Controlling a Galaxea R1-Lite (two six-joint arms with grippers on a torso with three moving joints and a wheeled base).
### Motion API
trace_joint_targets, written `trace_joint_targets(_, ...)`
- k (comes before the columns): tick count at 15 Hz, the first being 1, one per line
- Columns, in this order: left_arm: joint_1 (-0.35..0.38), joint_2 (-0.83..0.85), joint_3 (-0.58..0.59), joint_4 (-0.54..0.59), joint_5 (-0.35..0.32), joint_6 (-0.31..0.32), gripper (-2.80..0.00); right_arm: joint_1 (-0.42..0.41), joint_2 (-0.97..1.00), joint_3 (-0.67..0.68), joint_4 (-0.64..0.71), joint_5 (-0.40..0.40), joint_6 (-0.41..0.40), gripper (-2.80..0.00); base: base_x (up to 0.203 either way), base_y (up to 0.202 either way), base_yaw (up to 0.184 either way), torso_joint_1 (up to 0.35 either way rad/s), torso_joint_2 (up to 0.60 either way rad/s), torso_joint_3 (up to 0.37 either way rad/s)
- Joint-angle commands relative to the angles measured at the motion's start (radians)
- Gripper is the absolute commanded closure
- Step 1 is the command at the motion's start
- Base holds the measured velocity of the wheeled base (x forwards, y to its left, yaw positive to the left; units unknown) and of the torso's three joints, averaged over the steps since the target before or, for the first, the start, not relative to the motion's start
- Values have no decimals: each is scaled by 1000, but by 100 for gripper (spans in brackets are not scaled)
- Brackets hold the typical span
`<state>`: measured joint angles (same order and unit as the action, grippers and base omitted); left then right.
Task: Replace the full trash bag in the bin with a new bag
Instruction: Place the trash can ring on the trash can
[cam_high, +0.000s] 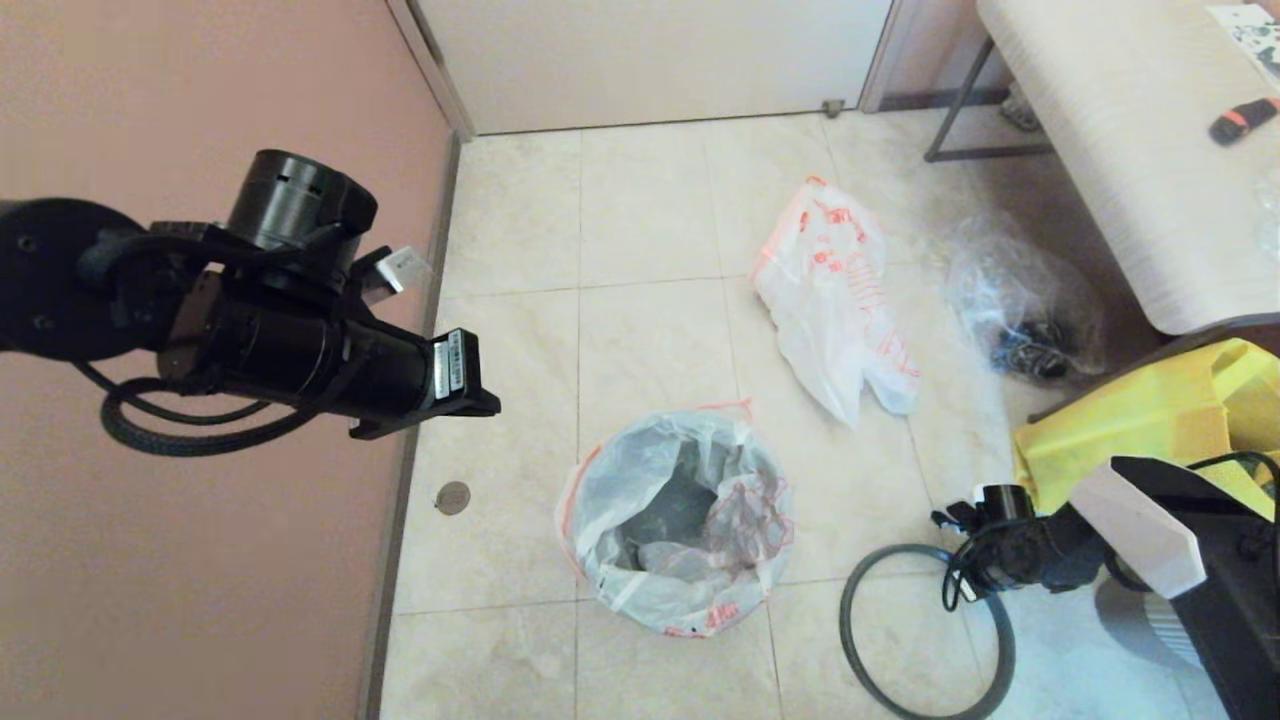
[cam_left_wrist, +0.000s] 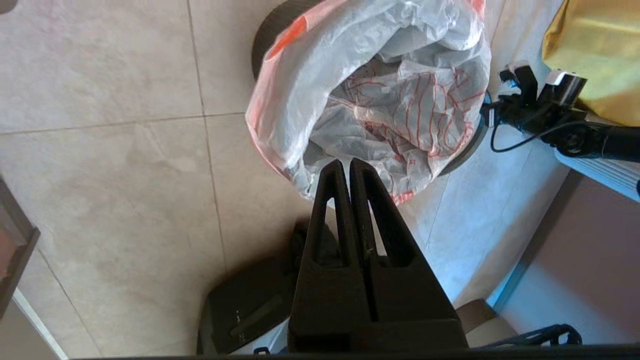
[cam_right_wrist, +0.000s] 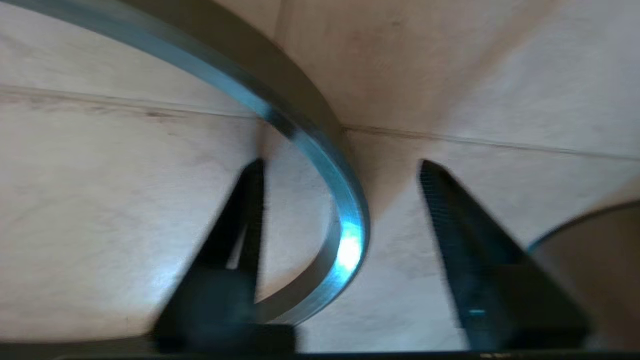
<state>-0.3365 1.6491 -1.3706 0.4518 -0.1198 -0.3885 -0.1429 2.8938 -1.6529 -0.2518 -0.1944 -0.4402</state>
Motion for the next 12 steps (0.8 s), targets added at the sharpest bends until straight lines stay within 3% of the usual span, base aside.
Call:
trace_joint_targets(1,4,-8,-2,2,-1,-3,0,-15,59,-73,88,-3,-3,0,0,0,0,0,0,0)
trace_joint_targets(3,5,-12,-4,2,-1,-3,0,-19,80,-129,178,-3,2,0,0,0,0,0,0,0)
trace_joint_targets(6,2,-18,-2,2,-1,-3,0,-21,47,-93,184,-2,11,0,0,0,0,0,0,0)
trace_joint_targets(9,2,-58,-3,6,-4,-3,0,-23,-57,30,177,0,87,0,0,0,0,0,0,0)
trace_joint_targets(12,-12,-101,-2,20,-4,-3,0,-23,-269,215,124,5,220,0,0,0,0,0,0,0)
